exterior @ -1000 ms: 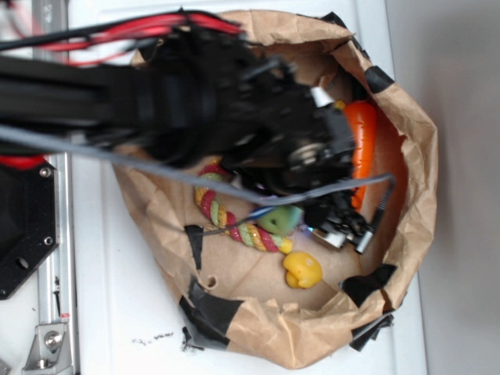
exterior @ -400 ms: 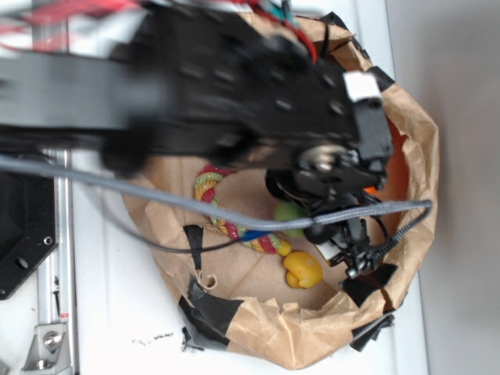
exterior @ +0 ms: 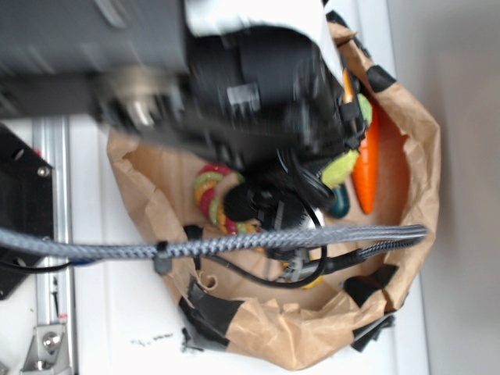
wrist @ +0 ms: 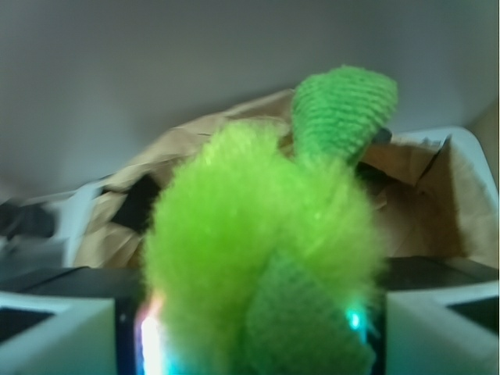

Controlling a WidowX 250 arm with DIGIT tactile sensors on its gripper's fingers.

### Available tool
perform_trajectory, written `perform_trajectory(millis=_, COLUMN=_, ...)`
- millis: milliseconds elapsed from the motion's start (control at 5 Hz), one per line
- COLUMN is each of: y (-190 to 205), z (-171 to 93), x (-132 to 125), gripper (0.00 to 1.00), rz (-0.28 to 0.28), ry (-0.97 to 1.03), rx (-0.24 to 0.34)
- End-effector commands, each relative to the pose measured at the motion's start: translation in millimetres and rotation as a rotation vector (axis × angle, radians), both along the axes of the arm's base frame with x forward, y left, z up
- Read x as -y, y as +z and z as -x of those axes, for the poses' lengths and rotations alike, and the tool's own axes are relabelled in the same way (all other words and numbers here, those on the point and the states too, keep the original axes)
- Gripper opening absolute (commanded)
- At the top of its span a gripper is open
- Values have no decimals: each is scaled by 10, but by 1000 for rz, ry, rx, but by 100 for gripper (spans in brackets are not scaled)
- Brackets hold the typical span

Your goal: Grab the green animal.

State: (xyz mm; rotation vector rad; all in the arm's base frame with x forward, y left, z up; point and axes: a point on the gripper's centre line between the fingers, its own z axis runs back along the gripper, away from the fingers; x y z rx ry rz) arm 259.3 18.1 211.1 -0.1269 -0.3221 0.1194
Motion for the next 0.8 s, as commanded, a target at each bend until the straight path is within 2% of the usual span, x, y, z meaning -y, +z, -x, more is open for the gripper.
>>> perform_trajectory(millis=0, y=48, z=165, x=-65, gripper=0, rz=88, ry=-55, rx=23)
perform_trajectory(millis=200, y=27, z=145, x=-84, gripper=0, rz=62, ry=-39, rx=29)
perform_trajectory(millis=400, y=24, z=181, x=-81, gripper=0, rz=70, ry=-43, rx=23)
perform_trajectory(millis=600, y=25, z=198, x=-84, gripper=0, rz=31, ry=-36, rx=12)
